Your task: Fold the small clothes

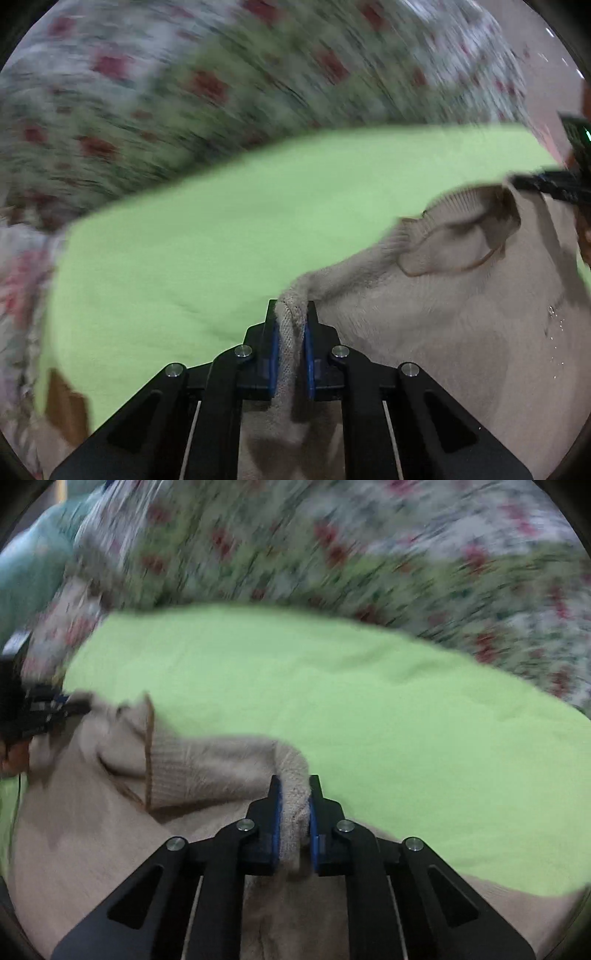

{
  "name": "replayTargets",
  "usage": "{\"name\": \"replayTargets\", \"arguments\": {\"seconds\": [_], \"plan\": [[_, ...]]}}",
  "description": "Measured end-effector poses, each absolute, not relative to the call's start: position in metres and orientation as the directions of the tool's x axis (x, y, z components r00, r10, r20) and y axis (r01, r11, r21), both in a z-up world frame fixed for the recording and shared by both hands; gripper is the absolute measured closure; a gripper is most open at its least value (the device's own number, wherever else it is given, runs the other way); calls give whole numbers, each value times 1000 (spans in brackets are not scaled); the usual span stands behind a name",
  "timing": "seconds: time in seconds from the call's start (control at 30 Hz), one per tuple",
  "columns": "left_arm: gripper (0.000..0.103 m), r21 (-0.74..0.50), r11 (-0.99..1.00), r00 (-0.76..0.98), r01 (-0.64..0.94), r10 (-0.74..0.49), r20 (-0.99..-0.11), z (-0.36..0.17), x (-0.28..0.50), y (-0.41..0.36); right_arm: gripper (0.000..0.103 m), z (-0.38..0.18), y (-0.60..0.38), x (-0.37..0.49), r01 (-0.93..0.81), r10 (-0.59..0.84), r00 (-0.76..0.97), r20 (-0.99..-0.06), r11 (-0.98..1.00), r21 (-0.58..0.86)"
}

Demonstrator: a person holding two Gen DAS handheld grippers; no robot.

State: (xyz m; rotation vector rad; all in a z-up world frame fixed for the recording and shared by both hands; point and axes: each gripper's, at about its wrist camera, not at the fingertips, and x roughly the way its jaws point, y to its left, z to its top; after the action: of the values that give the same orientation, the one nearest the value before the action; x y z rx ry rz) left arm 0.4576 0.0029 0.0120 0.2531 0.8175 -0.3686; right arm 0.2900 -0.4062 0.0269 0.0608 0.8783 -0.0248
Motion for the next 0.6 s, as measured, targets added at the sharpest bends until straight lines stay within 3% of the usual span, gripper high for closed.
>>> {"name": "replayTargets", "arguments": {"seconds": [0.1, 0.23, 0.4, 0.47, 0.53, 0.6], "plan": [[93, 77, 936, 645, 344, -176, -743, 9, 466, 11, 93, 34, -418, 294, 130, -58, 652, -756, 991, 36], [93, 120, 953, 617, 279, -82, -783, -26, 482, 1, 93, -1, -408, 315, 179, -159, 585, -795, 982, -65], [86, 118, 963, 630, 242, -63, -774, -31, 485, -3, 88, -19, -413, 324, 243, -160, 572, -805, 970, -21], [75, 104, 969, 624, 225, -62, -779, -28, 486, 1, 77, -15, -413, 321, 235, -139, 578, -804, 972, 1], [45, 106, 977, 635, 183, -35, -772, -23, 486, 14, 67, -6, -416, 316, 258, -148, 582, -800, 966, 8], [41, 94, 985, 648, 143, -22, -762, -11, 476, 26, 57, 14, -422, 298, 293, -164, 605, -779, 956, 27]]}}
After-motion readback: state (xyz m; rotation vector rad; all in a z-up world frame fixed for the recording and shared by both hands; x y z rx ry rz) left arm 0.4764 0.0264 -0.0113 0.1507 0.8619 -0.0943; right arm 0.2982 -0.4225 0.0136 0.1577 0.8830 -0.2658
